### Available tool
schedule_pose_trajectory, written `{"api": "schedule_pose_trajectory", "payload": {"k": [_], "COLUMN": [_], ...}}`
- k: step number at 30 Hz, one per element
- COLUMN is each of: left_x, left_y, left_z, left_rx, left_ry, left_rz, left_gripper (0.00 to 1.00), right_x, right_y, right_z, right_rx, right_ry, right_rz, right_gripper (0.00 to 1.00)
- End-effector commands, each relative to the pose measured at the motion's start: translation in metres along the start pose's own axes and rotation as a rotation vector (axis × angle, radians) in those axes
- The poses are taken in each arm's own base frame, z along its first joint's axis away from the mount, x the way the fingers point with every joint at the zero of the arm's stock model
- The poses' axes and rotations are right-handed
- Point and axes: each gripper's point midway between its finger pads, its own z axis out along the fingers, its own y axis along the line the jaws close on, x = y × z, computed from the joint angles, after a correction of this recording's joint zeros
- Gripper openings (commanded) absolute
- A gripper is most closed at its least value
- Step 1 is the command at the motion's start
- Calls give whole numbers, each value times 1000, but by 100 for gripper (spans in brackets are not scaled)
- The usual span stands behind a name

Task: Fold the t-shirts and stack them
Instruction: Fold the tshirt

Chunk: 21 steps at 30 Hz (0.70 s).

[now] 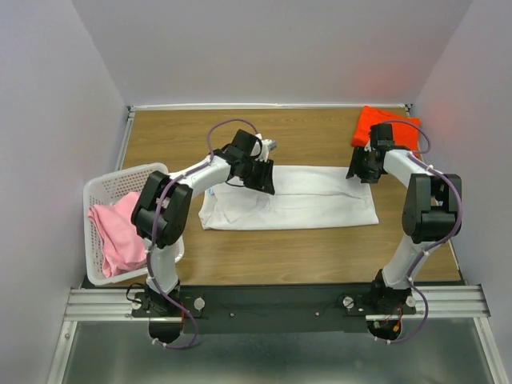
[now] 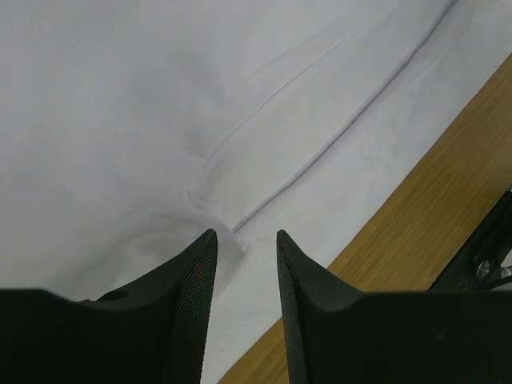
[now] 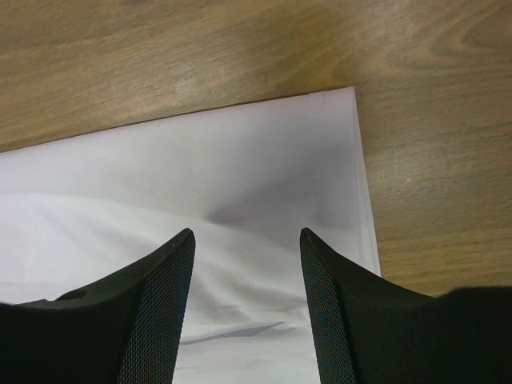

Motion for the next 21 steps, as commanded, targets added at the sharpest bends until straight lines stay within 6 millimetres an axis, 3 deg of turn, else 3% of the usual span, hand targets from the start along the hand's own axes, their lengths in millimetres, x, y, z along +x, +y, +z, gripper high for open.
{"api": "schedule_pose_trajectory", "payload": {"k": [1,3,15,21], "left_x": [-16,-3,79,80], "left_y": [7,25,82,113], "left_z": [-34,-36,-23,-29], "left_rx": [-113,-178,-340,-382], "left_ry": [-58,-34,166,163], "left_rz": [-67,-113,-227,-235], "left_gripper": [43,43,43,44], "right_x": [-8,-7,23,50], "right_y": [3,5,8,-3], "right_z": [-1,2,19,18], "right_rx": [-7,-18,-59,-1], "right_ry": [-11,0,114,217], "right_rz": [-37,-42,-37,14], "right_gripper": [63,63,63,63]}}
